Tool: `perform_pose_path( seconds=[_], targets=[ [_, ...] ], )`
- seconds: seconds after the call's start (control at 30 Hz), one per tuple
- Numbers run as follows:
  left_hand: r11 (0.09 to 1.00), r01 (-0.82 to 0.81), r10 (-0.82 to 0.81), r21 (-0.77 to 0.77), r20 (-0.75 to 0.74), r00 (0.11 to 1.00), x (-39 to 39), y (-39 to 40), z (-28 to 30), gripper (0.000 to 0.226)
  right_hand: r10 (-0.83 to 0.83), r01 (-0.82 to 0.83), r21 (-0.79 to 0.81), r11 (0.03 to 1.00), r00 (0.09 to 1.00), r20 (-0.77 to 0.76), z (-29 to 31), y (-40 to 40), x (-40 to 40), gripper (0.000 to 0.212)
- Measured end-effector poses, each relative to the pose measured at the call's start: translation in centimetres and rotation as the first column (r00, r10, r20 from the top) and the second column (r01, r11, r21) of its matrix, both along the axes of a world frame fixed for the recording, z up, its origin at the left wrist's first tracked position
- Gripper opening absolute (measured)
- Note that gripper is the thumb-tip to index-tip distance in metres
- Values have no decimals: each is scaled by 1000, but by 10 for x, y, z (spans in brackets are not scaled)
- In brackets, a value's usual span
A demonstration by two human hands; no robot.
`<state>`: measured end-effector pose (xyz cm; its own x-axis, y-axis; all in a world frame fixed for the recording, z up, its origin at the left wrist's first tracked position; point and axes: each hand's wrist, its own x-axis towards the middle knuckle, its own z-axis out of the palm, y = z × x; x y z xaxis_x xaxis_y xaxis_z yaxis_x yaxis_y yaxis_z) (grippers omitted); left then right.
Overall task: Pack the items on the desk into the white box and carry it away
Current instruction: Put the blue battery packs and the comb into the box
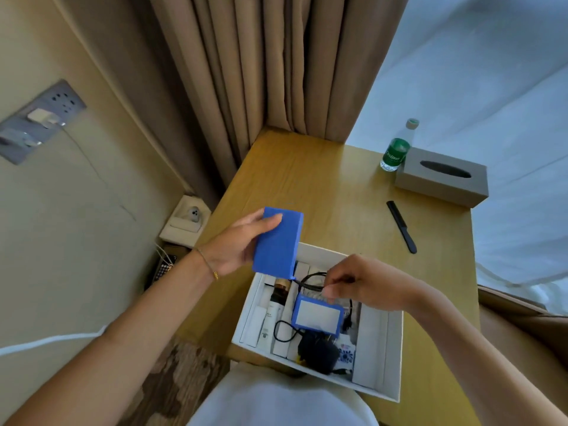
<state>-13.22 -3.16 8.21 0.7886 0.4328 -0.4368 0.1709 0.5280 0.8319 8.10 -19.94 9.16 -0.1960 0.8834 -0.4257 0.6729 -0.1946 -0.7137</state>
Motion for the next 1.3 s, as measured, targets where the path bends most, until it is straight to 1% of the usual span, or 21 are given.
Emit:
perform_pose_path(
  seconds=[0.03, 0.07, 0.1, 0.2, 0.27, 0.33, 0.4, 0.43, 0.53, 0.6, 0.7, 0.87, 1.03, 1.1, 1.2, 1.23, 1.3],
  targets=[
    [992, 37, -27, 120, -83, 996, -2, -1, -1, 31, 26, -26, -16, 1000, 999, 22, -2, -1, -4, 20],
    [963, 101, -60, 250, -170, 984, -3, -1, -2, 29, 54, -53, -31, 998, 998, 42, -4, -2, -7, 20],
    [924, 169, -90, 342, -236, 968, -5, -2, -4, 29, 80, -77, -54, 996, 995, 67, -7, -2, -10, 20],
    [832, 330, -192, 445, -327, 925, -10, -6, -11, 23, 136, -113, -183, 977, 984, 116, -17, -4, -13, 14],
    [750, 437, -252, 496, -396, 883, -12, -9, -13, 20, 156, -112, -259, 959, 976, 155, -22, -4, -13, 12],
    [678, 511, -271, 529, -466, 842, -11, -13, -18, 22, 141, -81, -271, 959, 967, 210, -27, -1, -12, 17],
    [650, 539, -264, 536, -506, 821, -8, -19, -25, 24, 64, -7, -231, 973, 968, 244, -32, 3, -10, 17],
    [642, 547, -257, 537, -521, 814, -6, -22, -28, 24, 6, 44, -212, 976, 973, 229, -35, 5, -10, 15],
    [595, 585, -240, 551, -573, 783, 2, -30, -39, 21, -166, 183, -225, 957, 982, 95, -45, 4, -13, 9],
    [524, 638, -231, 564, -627, 744, 8, -35, -47, 21, -226, 231, -251, 940, 973, 51, -53, 2, -18, 9],
    [409, 731, -238, 546, -710, 663, 17, -43, -59, 23, -240, 248, -278, 928, 969, 62, -64, -1, -25, 10],
    [321, 827, -265, 460, -795, 545, 27, -52, -80, 28, -234, 235, -319, 918, 971, 42, -74, -6, -35, 15],
    [218, 882, -272, 418, -842, 466, 28, -51, -92, 27, -228, 233, -350, 907, 972, 56, -84, -8, -47, 19],
    [148, 909, -270, 390, -868, 417, 28, -52, -94, 26, -224, 233, -355, 905, 972, 68, -89, -10, -51, 19],
    [3, 940, -177, 341, -925, 336, 28, -55, -95, 26, -224, 240, -335, 911, 971, 86, -95, -14, -53, 20],
    [-55, 943, -135, 329, -938, 319, 29, -56, -95, 27, -231, 251, -319, 914, 968, 100, -97, -15, -53, 20],
    [-166, 933, -62, 318, -948, 312, 30, -57, -96, 25, -243, 275, -281, 919, 959, 145, -101, -17, -52, 19]
  ],
)
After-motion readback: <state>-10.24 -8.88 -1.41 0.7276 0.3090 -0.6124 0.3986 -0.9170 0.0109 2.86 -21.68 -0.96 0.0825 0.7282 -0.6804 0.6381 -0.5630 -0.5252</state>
